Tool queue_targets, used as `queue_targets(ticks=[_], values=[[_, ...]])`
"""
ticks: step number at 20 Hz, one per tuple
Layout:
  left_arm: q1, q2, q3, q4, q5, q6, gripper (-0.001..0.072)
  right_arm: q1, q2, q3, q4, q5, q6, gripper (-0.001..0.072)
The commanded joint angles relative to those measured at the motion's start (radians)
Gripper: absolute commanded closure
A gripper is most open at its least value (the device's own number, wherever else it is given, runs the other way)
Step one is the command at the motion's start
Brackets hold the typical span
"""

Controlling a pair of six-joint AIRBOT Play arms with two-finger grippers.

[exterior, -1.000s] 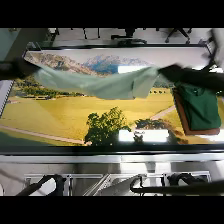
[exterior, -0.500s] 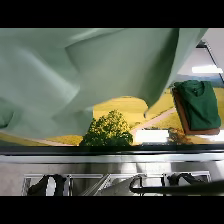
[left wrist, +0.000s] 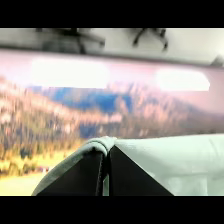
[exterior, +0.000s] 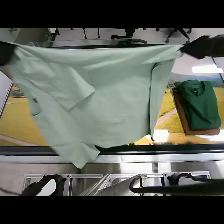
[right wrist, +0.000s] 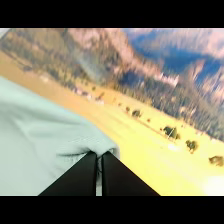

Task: Fold the shirts.

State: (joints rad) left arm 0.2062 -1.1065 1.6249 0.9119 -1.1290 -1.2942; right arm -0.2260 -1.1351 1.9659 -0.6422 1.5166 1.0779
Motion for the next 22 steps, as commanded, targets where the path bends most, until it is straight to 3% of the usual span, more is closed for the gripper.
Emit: queue_targets(ticks=[1, 5, 8, 10, 11, 12, 13, 14, 15, 17, 18, 19, 22], values=[[-0.145, -0.303, 0.001, 0.225, 0.009, 0.011, 0.0696, 0.076, -0.234, -0.009, -0.078, 0.003, -0.037, 0.0691], [-0.168, -0.571, 0.001, 0.273, 0.122, 0.006, 0.0696, 0.169, -0.466, -0.009, -0.188, -0.112, -0.034, 0.0691], [-0.168, -0.658, 0.002, 0.261, 0.25, -0.008, 0.0695, 0.198, -0.553, -0.009, -0.188, -0.24, -0.03, 0.0691], [-0.168, -0.68, 0.002, 0.263, 0.268, -0.008, 0.0695, 0.202, -0.565, -0.009, -0.189, -0.277, -0.011, 0.0687], [-0.165, -0.681, 0.002, 0.264, 0.256, -0.008, 0.0687, 0.197, -0.56, -0.008, -0.191, -0.277, -0.003, 0.063], [-0.158, -0.679, 0.01, 0.264, 0.224, -0.009, 0.0687, 0.188, -0.549, -0.008, -0.198, -0.267, 0.017, 0.0453], [-0.144, -0.679, 0.045, 0.264, 0.151, -0.01, 0.0483, 0.172, -0.531, -0.008, -0.206, -0.24, 0.052, 0.0398], [-0.128, -0.678, 0.089, 0.264, 0.071, -0.025, 0.0185, 0.151, -0.506, -0.008, -0.223, -0.196, 0.093, 0.0398], [-0.103, -0.679, 0.153, 0.264, -0.038, -0.067, 0.0101, 0.131, -0.479, -0.008, -0.238, -0.138, 0.126, 0.0398], [-0.051, -0.675, 0.255, 0.264, -0.236, -0.085, 0.0099, 0.093, -0.427, -0.01, -0.277, 0.001, 0.159, 0.0417], [-0.023, -0.643, 0.237, 0.255, -0.253, -0.099, 0.01, 0.082, -0.404, -0.021, -0.309, 0.046, 0.161, 0.0429], [0.009, -0.599, 0.183, 0.237, -0.26, -0.115, 0.01, 0.075, -0.372, -0.057, -0.36, 0.072, 0.162, 0.0497], [0.093, -0.438, -0.121, 0.23, -0.282, -0.09, 0.01, 0.044, -0.23, -0.317, -0.421, 0.053, 0.152, 0.0481]])
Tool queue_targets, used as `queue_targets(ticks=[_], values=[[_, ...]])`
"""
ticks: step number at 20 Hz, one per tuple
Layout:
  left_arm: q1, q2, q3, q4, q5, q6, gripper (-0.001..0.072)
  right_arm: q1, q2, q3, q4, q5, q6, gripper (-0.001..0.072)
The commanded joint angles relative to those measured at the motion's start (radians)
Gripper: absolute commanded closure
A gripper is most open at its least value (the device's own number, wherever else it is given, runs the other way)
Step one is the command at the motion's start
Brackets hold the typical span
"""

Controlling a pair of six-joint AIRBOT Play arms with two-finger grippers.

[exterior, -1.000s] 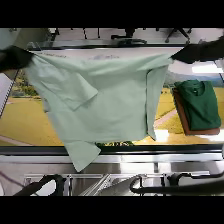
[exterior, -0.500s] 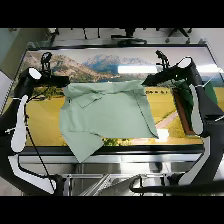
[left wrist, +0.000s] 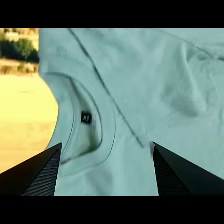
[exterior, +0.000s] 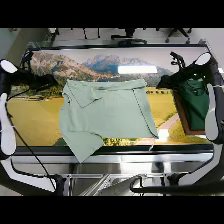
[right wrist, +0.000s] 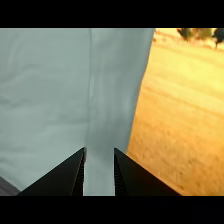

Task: Fold the shirts.

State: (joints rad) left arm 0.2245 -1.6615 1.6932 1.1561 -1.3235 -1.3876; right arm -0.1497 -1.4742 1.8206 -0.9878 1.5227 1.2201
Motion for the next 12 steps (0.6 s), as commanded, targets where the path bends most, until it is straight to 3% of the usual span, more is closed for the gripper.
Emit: queue_targets(ticks=[1, 5, 6, 7, 8, 12], values=[[0.105, 0.175, -0.315, -0.013, -0.085, 0.021, 0.0099, -0.055, 0.165, -0.275, -0.076, 0.02, 0.001, 0.0482], [0.229, 0.341, -0.769, -0.039, 0.006, 0.068, 0.0099, -0.182, 0.419, -0.668, -0.075, -0.066, -0.005, 0.0475], [0.248, 0.354, -0.843, -0.085, 0.059, 0.084, 0.0099, -0.211, 0.47, -0.75, -0.075, -0.084, 0.0, 0.036], [0.259, 0.352, -0.888, -0.128, 0.089, 0.116, 0.0099, -0.234, 0.508, -0.819, -0.075, -0.097, 0.0, 0.0175], [0.26, 0.339, -0.919, -0.167, 0.116, 0.142, 0.0099, -0.252, 0.531, -0.867, -0.075, -0.107, -0.002, 0.0119], [0.246, 0.203, -0.921, -0.328, 0.152, 0.214, 0.0099, -0.249, 0.532, -0.96, -0.073, -0.146, -0.033, 0.0117]])
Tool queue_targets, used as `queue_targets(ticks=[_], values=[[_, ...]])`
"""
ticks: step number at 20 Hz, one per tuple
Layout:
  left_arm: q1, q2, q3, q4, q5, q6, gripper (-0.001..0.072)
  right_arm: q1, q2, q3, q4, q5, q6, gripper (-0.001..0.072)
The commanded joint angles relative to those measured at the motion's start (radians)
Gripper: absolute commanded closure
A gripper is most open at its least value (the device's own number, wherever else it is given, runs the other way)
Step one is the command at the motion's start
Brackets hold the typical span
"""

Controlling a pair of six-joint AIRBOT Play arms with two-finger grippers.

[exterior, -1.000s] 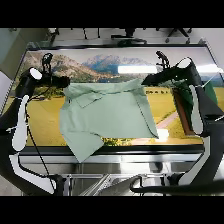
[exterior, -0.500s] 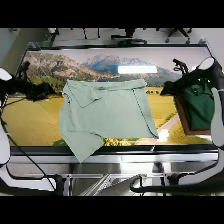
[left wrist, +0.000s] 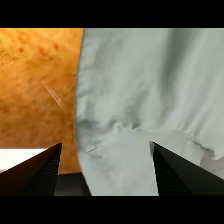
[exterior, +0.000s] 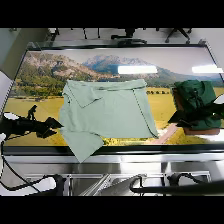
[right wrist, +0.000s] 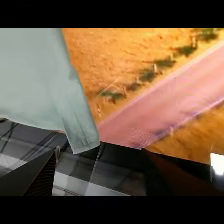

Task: Fold the shirts.

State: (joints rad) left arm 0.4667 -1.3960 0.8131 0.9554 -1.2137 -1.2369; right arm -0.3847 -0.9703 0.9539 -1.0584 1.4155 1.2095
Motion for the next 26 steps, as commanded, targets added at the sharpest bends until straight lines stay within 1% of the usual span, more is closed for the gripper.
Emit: queue_targets(ticks=[1, 2, 3, 5, 6, 12, 15, 18, 19, 20, 21, 22, 23, 24, 26], values=[[-0.003, -0.103, -0.021, -0.169, 0.042, 0.087, 0.01, -0.01, 0.021, -0.102, 0.003, -0.052, -0.036, 0.0116], [-0.018, -0.14, 0.002, -0.192, 0.042, 0.095, 0.0112, -0.008, 0.012, -0.11, 0.005, -0.054, -0.035, 0.0108], [-0.029, -0.169, 0.023, -0.195, 0.038, 0.095, 0.0208, -0.001, -0.002, -0.113, 0.008, -0.054, -0.035, 0.0108], [-0.058, -0.211, 0.07, -0.195, 0.011, 0.095, 0.0582, 0.027, -0.029, -0.115, 0.006, -0.054, -0.036, 0.0108], [-0.07, -0.224, 0.092, -0.191, -0.01, 0.096, 0.0693, 0.053, -0.045, -0.115, 0.006, -0.055, -0.037, 0.0108], [-0.079, -0.196, 0.124, -0.187, -0.029, 0.096, 0.0693, 0.256, -0.128, -0.115, 0.007, -0.063, -0.058, 0.0108], [-0.08, -0.183, 0.124, -0.19, -0.041, 0.096, 0.0693, 0.283, -0.15, -0.114, 0.008, -0.105, -0.058, 0.0108], [-0.08, -0.183, 0.124, -0.188, -0.055, 0.096, 0.0694, 0.283, -0.171, -0.114, 0.015, -0.101, -0.058, 0.012], [-0.08, -0.183, 0.124, -0.188, -0.056, 0.096, 0.0694, 0.283, -0.174, -0.114, 0.033, -0.1, -0.059, 0.0239], [-0.08, -0.183, 0.124, -0.188, -0.056, 0.096, 0.0693, 0.283, -0.176, -0.114, 0.052, -0.099, -0.068, 0.0398], [-0.08, -0.183, 0.124, -0.188, -0.059, 0.096, 0.0694, 0.283, -0.175, -0.114, 0.071, -0.099, -0.082, 0.051], [-0.08, -0.183, 0.124, -0.188, -0.064, 0.096, 0.0694, 0.282, -0.175, -0.114, 0.08, -0.099, -0.084, 0.0587], [-0.079, -0.183, 0.124, -0.188, -0.072, 0.096, 0.0693, 0.282, -0.175, -0.114, 0.079, -0.098, -0.084, 0.0648], [-0.079, -0.179, 0.124, -0.188, -0.077, 0.096, 0.0694, 0.282, -0.173, -0.113, 0.08, -0.096, -0.084, 0.069], [-0.079, -0.137, 0.124, -0.191, -0.093, 0.096, 0.0694, 0.279, -0.162, -0.096, 0.121, -0.058, -0.091, 0.0691]])
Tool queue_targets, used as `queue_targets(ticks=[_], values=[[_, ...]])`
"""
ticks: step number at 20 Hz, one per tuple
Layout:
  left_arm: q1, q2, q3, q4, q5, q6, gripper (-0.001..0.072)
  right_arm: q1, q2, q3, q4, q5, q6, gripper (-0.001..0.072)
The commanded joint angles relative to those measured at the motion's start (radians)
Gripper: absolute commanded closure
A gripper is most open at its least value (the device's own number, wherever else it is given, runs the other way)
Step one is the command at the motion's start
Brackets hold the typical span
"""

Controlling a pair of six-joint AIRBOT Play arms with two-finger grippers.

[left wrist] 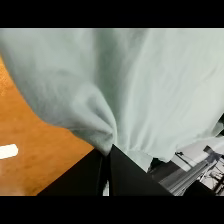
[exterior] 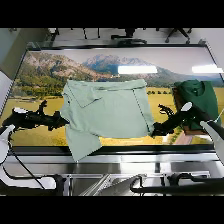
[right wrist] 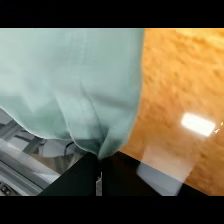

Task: Fold the shirts.

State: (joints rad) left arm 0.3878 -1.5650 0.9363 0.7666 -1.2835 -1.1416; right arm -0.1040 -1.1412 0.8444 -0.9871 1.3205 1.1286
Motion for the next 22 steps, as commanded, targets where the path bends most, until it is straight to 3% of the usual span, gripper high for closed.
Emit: queue_targets(ticks=[1, 4, 6, 9, 11, 14, 17, 22], values=[[0.003, 0.078, 0.002, -0.003, -0.026, 0.0, 0.0695, -0.005, 0.025, 0.039, 0.083, 0.065, -0.022, 0.0691], [0.041, 0.266, 0.088, -0.03, -0.085, -0.007, 0.0695, -0.063, 0.111, 0.22, 0.303, 0.161, -0.072, 0.0692], [0.095, 0.417, 0.209, -0.137, -0.117, -0.043, 0.0695, -0.15, 0.183, 0.396, 0.522, 0.172, -0.117, 0.0692], [0.182, 0.627, 0.395, -0.366, -0.026, -0.108, 0.0695, -0.315, 0.266, 0.669, 0.869, 0.159, -0.179, 0.0691], [0.237, 0.738, 0.529, -0.438, 0.072, -0.109, 0.0695, -0.409, 0.317, 0.805, 0.997, 0.087, -0.192, 0.0691], [0.328, 0.84, 0.715, -0.399, 0.154, -0.118, 0.0695, -0.5, 0.39, 0.946, 1.025, -0.058, -0.204, 0.0691], [0.339, 0.84, 0.841, -0.351, 0.151, -0.132, 0.0695, -0.512, 0.44, 1.002, 1.025, -0.135, -0.249, 0.0691], [0.177, 0.674, 0.998, -0.204, 0.011, -0.145, 0.0695, -0.51, 0.409, 0.969, 0.962, -0.037, -0.285, 0.0692]])
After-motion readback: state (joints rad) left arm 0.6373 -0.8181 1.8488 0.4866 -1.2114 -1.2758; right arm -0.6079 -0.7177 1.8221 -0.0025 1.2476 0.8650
